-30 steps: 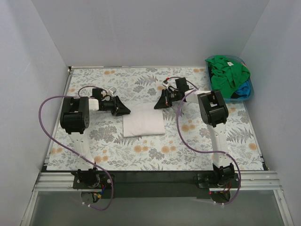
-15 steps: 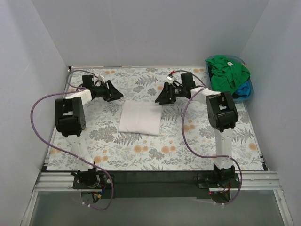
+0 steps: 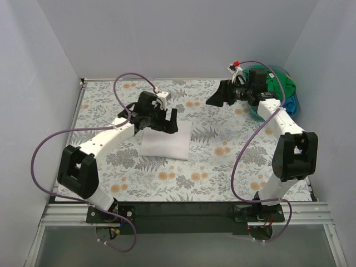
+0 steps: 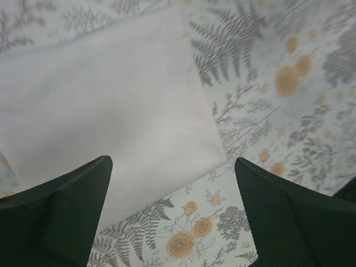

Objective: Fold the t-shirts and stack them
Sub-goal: Neatly place the folded tshirt to the corner

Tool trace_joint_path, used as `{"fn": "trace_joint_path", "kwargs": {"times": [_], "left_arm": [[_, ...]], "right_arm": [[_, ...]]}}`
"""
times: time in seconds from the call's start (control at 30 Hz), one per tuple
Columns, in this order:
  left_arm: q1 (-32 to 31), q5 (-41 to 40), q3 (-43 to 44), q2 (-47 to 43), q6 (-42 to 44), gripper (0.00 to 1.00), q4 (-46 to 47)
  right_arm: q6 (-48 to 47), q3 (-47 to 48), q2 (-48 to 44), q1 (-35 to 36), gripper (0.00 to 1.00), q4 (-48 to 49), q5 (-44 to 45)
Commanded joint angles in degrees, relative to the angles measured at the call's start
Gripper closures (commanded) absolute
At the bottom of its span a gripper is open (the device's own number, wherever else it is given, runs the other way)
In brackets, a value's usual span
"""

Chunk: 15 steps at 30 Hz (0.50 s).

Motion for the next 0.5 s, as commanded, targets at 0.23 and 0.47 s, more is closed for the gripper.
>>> {"fn": "trace_joint_path", "kwargs": {"times": [0.23, 0.47], "left_arm": [[-9.69, -27.86, -1.62, 14.57, -8.46, 0.07, -3.71], [-3.20, -27.35, -3.02, 23.01, -7.76, 0.06, -3.97]], "right_arm": [[-10.17, -9.58, -6.04, -0.65, 0.02, -10.45, 10.65], [-12.11, -7.91, -4.37, -0.91, 0.02, -11.68, 11.00]]}}
